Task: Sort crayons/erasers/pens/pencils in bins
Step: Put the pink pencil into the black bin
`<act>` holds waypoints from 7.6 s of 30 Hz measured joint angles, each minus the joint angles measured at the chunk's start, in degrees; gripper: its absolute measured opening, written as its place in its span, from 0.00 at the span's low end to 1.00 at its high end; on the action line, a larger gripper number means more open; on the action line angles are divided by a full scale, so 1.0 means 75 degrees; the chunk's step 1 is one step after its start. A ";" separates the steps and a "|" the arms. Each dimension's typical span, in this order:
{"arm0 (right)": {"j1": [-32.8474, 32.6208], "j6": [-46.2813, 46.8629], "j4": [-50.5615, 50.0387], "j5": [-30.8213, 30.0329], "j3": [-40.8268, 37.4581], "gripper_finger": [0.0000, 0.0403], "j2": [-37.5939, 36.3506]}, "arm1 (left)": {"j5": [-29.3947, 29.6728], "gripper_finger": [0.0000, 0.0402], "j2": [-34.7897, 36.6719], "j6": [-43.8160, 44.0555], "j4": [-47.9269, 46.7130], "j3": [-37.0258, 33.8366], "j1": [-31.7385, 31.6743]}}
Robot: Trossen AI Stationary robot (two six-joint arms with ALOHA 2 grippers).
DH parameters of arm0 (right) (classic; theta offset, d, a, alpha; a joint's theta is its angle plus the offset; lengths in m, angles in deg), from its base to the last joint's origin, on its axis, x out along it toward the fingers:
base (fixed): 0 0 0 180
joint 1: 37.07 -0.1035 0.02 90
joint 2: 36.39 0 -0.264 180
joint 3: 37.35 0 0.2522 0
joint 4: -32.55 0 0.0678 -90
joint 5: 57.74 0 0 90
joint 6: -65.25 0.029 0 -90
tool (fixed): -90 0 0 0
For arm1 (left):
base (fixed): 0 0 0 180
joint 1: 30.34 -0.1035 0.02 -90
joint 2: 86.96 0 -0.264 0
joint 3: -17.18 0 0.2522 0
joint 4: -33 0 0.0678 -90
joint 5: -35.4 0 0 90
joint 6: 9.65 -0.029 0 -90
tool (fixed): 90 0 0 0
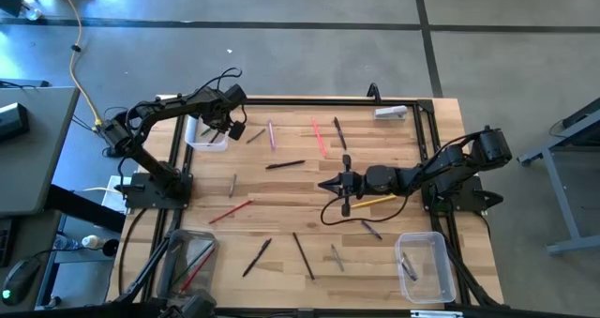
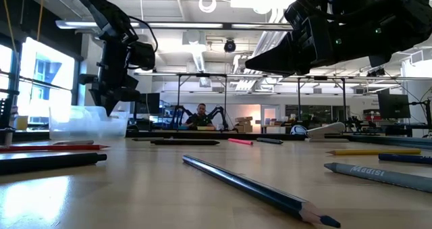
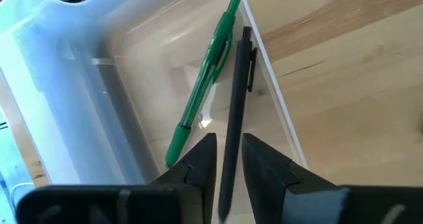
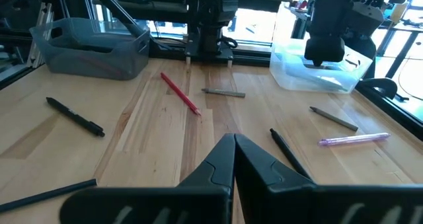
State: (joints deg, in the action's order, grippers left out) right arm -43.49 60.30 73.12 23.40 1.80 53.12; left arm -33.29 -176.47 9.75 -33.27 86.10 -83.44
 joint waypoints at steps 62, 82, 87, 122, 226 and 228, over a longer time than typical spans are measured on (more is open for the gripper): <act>0.0003 0.0259 0.0108 -0.0769 0.0043 0.00 0.0000 | -0.0202 0.01 0.3856 -0.1850 1.3424 -0.6197 0.6796; 0.0381 0.2422 -0.6463 -0.2024 0.3306 0.08 -0.0003 | -0.0256 0.01 0.3861 -0.2520 1.4187 -0.6627 0.6625; 0.0688 0.3465 -0.8198 -0.2031 0.4149 0.22 -0.0003 | -0.0427 0.01 0.3861 -0.2618 1.4187 -0.6627 0.6630; 0.3098 0.5463 -0.8691 -0.1391 0.4357 0.57 0.1801 | -0.0446 0.01 0.3861 -0.2618 1.4175 -0.6627 0.6627; 0.0573 0.3060 -0.4235 -0.1595 0.3290 0.00 0.1544 | -0.2790 0.13 0.3864 0.0767 0.7738 -0.4412 0.5159; 0.0538 0.3023 -0.4016 -0.1617 0.2991 0.00 0.1492 | -0.2459 0.10 0.3864 0.0730 0.6365 -0.3939 0.5217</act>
State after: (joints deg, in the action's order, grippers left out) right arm -39.45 82.97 42.99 11.28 24.23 64.31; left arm -51.74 -147.49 15.23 14.47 56.55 -44.31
